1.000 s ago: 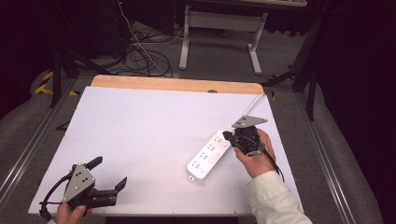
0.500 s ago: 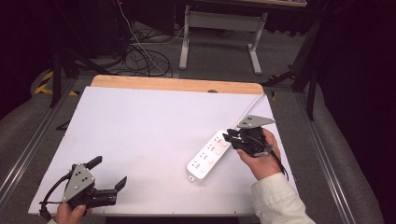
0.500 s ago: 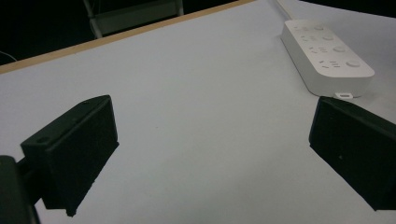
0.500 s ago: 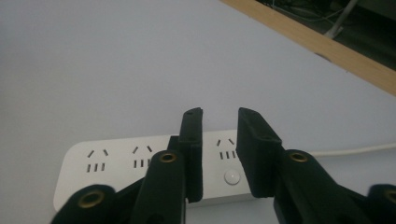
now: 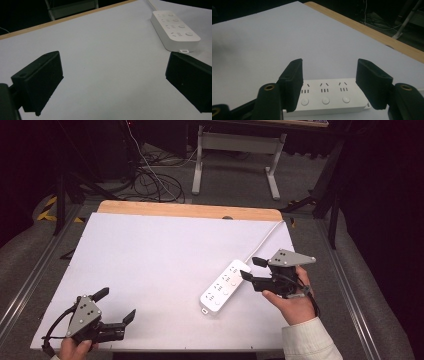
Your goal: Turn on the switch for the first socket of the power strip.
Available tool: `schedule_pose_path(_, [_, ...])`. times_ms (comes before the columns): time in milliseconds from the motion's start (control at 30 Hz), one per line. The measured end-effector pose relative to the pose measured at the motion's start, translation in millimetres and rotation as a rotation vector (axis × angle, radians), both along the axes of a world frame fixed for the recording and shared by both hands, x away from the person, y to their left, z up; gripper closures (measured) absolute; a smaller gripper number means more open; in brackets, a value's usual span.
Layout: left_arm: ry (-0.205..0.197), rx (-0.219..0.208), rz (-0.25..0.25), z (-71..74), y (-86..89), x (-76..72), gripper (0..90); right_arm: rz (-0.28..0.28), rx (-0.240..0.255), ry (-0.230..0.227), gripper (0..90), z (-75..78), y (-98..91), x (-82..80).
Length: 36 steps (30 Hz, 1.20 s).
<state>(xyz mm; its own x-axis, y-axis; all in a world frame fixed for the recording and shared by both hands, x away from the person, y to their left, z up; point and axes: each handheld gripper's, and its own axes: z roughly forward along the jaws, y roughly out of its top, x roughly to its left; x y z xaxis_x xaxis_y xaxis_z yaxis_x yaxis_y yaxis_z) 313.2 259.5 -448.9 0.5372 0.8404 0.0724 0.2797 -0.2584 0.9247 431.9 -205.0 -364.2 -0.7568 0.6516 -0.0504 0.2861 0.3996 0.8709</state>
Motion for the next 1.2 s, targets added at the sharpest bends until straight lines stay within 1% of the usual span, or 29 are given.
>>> schedule_pose_path(167, [-0.001,0.001,0.001,0.1,-0.1,-0.2,1.7,0.022,0.035,0.016,33.2,-2.0,-6.5,-10.4])
schedule_pose_path(233, [-0.002,0.001,0.001,0.1,-0.2,-0.3,1.7,0.029,0.054,0.017,30.6,-3.8,-9.7,-14.6])
schedule_pose_path(333, [-0.001,0.000,0.003,0.1,0.0,-0.2,1.7,0.034,0.078,0.012,29.0,-6.5,-16.1,-21.0])
schedule_pose_path(367, [-0.001,0.000,0.003,0.0,-0.1,-0.1,1.7,0.034,0.091,0.021,28.4,-8.1,-18.5,-23.0])
schedule_pose_path(400, [-0.001,0.000,0.003,0.0,-0.1,-0.1,1.7,0.019,0.102,0.042,28.0,-10.1,-20.8,-25.1])
schedule_pose_path(433, [-0.004,0.004,0.003,0.1,0.1,-0.1,1.7,0.006,0.104,0.062,27.9,-11.8,-23.0,-26.6])
schedule_pose_path(467, [-0.002,0.001,0.003,0.1,-0.3,-0.3,1.7,0.003,0.098,0.063,27.5,-14.1,-24.9,-28.0])
schedule_pose_path(533, [-0.004,0.003,0.004,0.2,-0.2,-0.3,1.7,0.000,0.089,0.050,27.5,-21.5,-27.4,-32.4])
schedule_pose_path(600, [-0.003,0.001,0.004,0.1,-0.1,-0.4,1.6,-0.001,0.077,0.076,25.5,-29.3,-29.2,-35.2])
schedule_pose_path(667, [-0.005,0.004,0.003,0.2,0.3,-0.2,1.7,0.005,0.077,0.072,23.9,-36.3,-31.2,-37.1])
schedule_pose_path(767, [-0.002,-0.001,0.004,0.0,0.1,-0.2,1.6,0.017,0.096,0.082,20.3,-47.2,-35.1,-39.4])
schedule_pose_path(800, [-0.005,0.004,0.003,0.2,0.3,-0.2,1.7,0.021,0.101,0.080,19.3,-50.6,-36.6,-40.1])
schedule_pose_path(900, [-0.003,-0.001,0.002,0.1,0.0,-0.4,1.6,0.047,0.120,0.069,15.8,-59.9,-40.8,-42.6])
schedule_pose_path(1067, [-0.004,-0.003,0.000,0.1,-0.1,-0.7,1.6,0.077,0.130,0.052,12.9,-75.5,-47.9,-46.2])
schedule_pose_path(1200, [-0.014,0.000,-0.011,0.1,-0.3,-1.0,1.8,0.096,0.158,0.064,9.7,-88.6,-51.9,-49.5])
